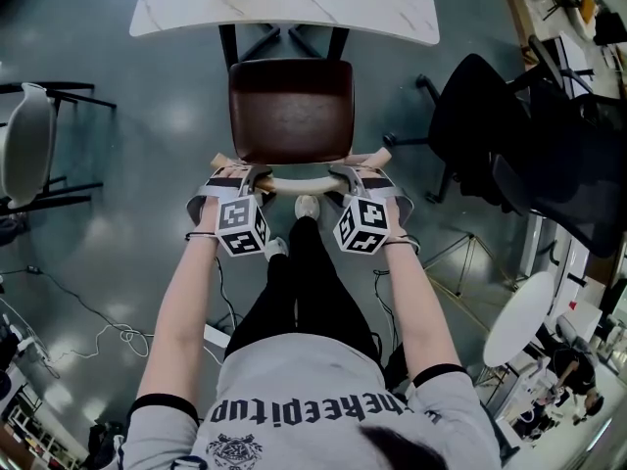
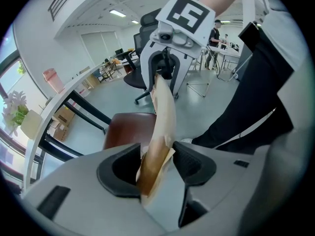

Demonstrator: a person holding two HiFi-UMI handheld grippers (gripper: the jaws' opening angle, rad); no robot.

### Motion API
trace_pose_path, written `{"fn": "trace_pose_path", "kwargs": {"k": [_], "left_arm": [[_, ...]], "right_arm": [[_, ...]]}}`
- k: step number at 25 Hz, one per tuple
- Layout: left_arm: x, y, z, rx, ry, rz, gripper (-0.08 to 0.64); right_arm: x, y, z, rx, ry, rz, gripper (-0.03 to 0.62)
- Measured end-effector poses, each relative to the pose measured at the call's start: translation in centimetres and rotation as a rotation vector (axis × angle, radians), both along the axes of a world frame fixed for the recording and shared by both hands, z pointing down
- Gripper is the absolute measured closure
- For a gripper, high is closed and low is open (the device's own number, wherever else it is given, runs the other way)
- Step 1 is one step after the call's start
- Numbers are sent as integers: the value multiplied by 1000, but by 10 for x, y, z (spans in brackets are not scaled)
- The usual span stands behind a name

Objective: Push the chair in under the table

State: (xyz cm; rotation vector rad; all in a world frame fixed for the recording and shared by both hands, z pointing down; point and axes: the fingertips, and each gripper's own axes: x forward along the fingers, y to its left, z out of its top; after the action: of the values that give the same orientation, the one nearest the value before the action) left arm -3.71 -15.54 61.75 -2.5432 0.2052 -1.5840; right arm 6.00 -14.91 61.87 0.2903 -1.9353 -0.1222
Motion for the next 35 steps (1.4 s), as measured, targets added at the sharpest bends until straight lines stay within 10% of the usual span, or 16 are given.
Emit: {"fn": "trace_pose_path", "kwargs": {"k": [35], "left_arm": [[-9, -98, 1, 3, -15, -55, 337]], "right_arm": [[-9, -99, -1, 42, -17, -49, 388]]}}
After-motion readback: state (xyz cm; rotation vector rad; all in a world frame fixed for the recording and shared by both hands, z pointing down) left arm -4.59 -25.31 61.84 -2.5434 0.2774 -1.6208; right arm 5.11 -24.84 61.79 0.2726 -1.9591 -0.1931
